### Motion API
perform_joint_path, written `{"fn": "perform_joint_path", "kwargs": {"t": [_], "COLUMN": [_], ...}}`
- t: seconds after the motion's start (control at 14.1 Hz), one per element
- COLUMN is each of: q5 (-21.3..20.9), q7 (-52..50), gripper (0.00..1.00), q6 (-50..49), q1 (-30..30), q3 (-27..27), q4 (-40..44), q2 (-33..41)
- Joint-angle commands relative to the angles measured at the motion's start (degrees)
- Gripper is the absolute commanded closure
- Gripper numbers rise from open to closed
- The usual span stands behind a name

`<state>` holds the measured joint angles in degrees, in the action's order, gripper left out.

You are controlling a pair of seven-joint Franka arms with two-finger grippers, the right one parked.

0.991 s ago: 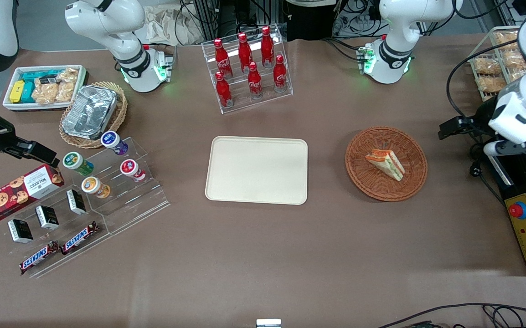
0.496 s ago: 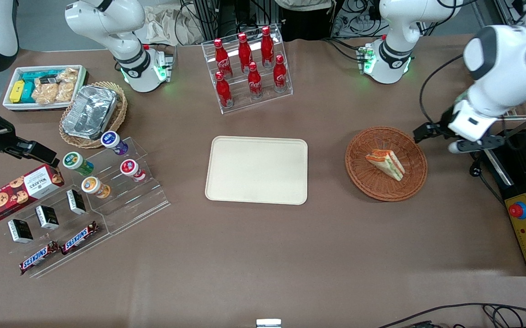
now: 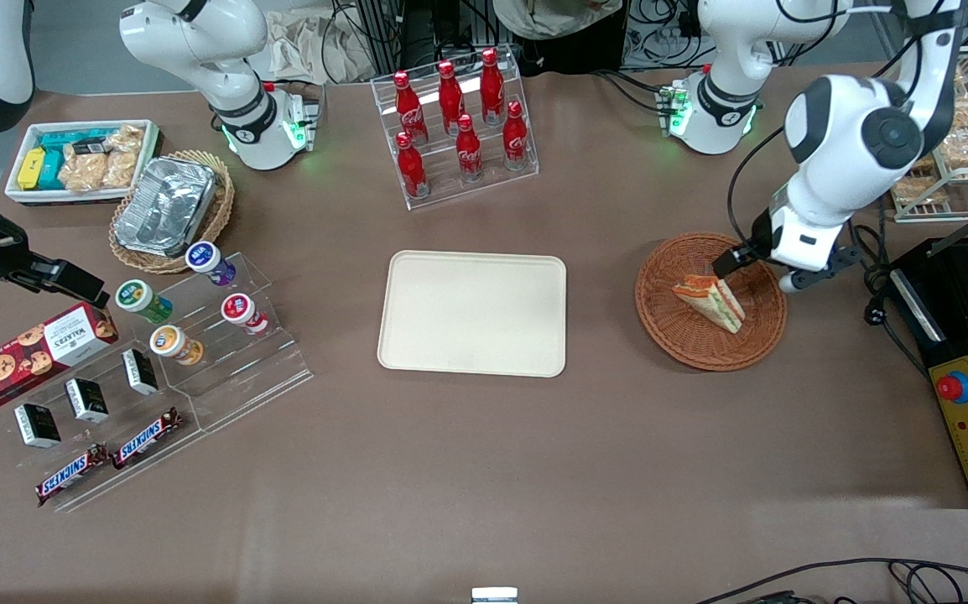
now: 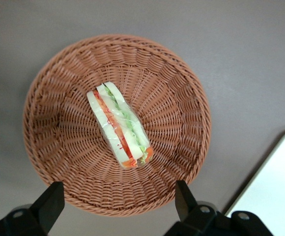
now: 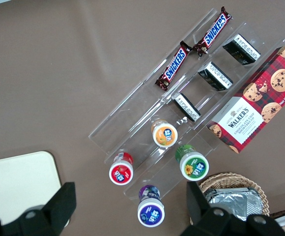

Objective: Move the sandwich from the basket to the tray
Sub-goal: 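Lower the left gripper and close it on the wrapped sandwich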

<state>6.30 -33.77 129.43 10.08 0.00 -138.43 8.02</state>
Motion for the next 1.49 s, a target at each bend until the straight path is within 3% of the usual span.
{"fn": "perform_joint_path", "kwargs": {"t": [0.0,0.35,0.71,0.85,1.06,1.2,1.35,1.42], "q5": [0.47,0.47,0.38,0.38,0.38,0.38,0.38,0.38], "q7": [-6.02,-8.33,-10.00,-9.91,-9.39,-9.12,-9.12,-9.03], "gripper": [0.00,0.00,0.01,0.06,0.63,0.75,0.98,1.00], "q6": [5.20,9.69,21.92,21.92,21.57,18.34,9.14,5.17], "q1": [1.16,1.17,1.25,1.25,1.25,1.08,1.08,1.08], "q3": [0.35,0.35,0.35,0.35,0.35,0.35,0.44,0.44], "q4": [-0.52,-2.01,-8.26,-8.17,-7.91,-6.25,-1.69,0.51], "q2": [-5.01,-8.37,-10.30,-10.57,-10.31,-9.95,-9.95,-10.04]}}
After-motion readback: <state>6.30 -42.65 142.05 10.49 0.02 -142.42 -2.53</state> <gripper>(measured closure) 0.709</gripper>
